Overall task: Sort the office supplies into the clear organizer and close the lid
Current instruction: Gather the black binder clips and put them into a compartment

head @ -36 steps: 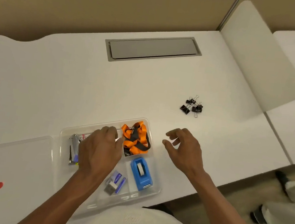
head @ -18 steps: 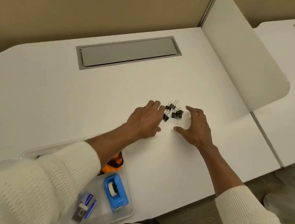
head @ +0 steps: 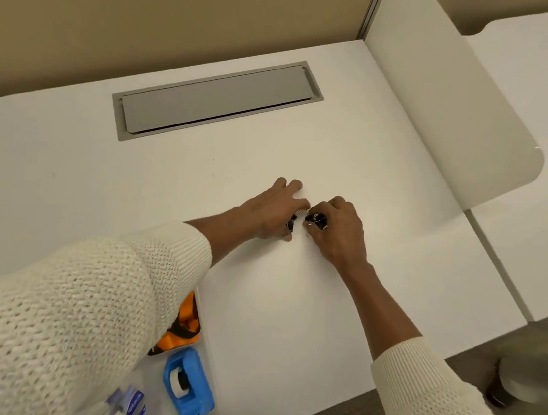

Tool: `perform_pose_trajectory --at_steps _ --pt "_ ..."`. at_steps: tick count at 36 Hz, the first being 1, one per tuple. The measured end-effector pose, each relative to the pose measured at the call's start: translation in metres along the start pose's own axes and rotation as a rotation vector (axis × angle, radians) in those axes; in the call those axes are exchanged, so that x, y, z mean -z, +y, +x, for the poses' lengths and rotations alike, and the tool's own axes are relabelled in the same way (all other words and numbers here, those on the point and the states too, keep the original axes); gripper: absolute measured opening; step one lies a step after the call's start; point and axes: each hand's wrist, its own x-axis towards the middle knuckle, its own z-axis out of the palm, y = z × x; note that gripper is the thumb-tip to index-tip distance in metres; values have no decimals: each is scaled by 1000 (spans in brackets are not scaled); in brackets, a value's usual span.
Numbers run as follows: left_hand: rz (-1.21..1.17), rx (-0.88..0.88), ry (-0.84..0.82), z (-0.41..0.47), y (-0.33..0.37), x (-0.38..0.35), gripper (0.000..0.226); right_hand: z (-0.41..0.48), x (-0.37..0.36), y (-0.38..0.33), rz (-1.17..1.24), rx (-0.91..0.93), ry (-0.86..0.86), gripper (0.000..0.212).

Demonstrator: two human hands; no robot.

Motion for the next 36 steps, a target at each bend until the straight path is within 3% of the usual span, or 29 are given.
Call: perform_pose_trajectory --at_steps 8,17,22,33,36 --pt "-120 17 92 -6 5 -6 14 -9 0 4 106 -116 21 20" --pt "-277 95 156 -20 5 -15 19 -28 11 -6 369 -381 15 17" --pt "-498 183 227 -30 6 -9 20 -46 17 -7 542 -458 32 16" --pt "-914 314 342 -60 1 4 16 -55 8 -12 216 -333 26 25" --pt "-908 339 369 -65 -5 5 18 -56 3 -16 155 -269 -30 28"
